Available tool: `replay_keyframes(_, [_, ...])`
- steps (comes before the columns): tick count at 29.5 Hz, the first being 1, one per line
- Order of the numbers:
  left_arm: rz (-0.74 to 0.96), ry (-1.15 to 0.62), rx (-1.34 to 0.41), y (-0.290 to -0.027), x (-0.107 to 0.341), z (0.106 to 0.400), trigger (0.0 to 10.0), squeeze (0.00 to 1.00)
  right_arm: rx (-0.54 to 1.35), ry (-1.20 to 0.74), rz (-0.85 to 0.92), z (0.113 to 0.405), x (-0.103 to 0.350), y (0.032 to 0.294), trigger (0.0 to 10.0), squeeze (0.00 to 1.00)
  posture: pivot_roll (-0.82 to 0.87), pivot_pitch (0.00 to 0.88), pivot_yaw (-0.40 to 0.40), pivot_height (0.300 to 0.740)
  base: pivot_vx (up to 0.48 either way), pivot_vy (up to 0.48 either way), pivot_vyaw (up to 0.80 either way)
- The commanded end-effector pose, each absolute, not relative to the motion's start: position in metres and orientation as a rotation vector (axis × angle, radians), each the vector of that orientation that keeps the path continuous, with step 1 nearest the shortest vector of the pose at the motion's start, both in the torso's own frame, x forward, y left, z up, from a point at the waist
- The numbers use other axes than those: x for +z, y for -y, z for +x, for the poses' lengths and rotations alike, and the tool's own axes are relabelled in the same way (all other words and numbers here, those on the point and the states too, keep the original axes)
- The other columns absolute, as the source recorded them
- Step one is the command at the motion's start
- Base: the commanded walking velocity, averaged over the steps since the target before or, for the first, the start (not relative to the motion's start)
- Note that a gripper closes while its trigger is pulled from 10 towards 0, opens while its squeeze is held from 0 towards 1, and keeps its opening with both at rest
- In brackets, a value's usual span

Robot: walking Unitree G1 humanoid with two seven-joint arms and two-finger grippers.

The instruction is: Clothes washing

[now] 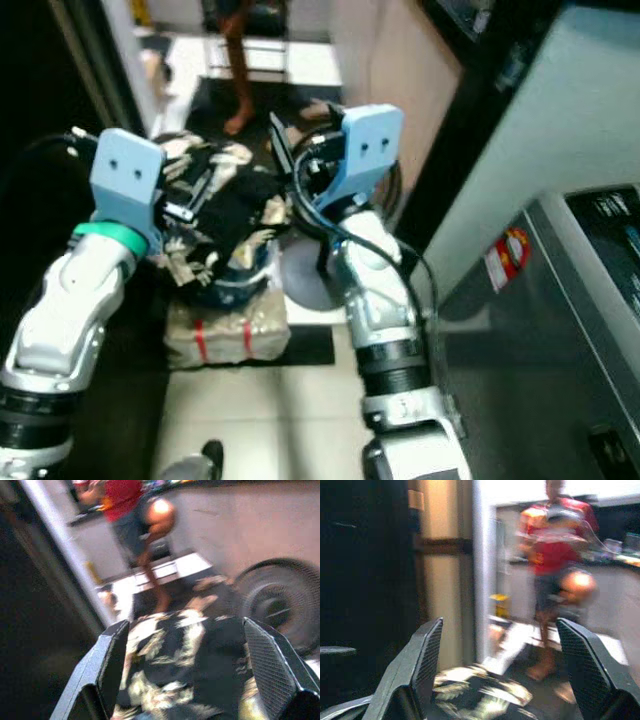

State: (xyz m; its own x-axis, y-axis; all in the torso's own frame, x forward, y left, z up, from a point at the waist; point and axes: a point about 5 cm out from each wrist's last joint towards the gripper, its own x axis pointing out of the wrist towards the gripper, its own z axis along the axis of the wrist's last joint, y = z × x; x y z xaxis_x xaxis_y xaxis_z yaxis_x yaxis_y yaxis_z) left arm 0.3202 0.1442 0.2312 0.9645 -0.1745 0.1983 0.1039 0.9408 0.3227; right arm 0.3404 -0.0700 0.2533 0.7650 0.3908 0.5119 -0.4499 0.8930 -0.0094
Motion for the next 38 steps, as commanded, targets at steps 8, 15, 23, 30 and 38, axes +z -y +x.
replay_keyframes(8, [0.313,0.219,-0.161,-0.1389,0.2274,0.3203,10.0,0.00,0.419,0.508,0.097,0.3424,0.2470,0.0802,10.0,0.00,0.07,0.000,-0.009,0.740,0.425,0.000,0.29])
replay_keyframes(15, [0.314,0.217,-0.159,-0.1387,0.2265,0.3204,10.0,0.00,0.410,0.505,0.102,0.3435,0.2476,0.0818,10.0,0.00,0.07,0.000,-0.011,0.740,0.417,0.034,0.00])
replay_keyframes(23, [0.313,0.217,-0.155,-0.1384,0.2262,0.3207,10.0,0.00,0.411,0.501,0.095,0.3435,0.2470,0.0813,10.0,0.00,0.07,0.000,-0.012,0.740,0.415,0.092,0.26])
replay_keyframes(30, [0.313,0.218,-0.154,-0.1391,0.2263,0.3209,10.0,0.00,0.401,0.500,0.101,0.3444,0.2473,0.0824,10.0,0.00,0.07,0.000,-0.013,0.740,0.406,0.245,0.00])
replay_keyframes(38, [0.313,0.217,-0.148,-0.1403,0.2262,0.3211,10.0,0.00,0.404,0.498,0.102,0.3447,0.2472,0.0819,10.0,0.00,0.07,0.000,-0.014,0.740,0.359,0.244,0.00])
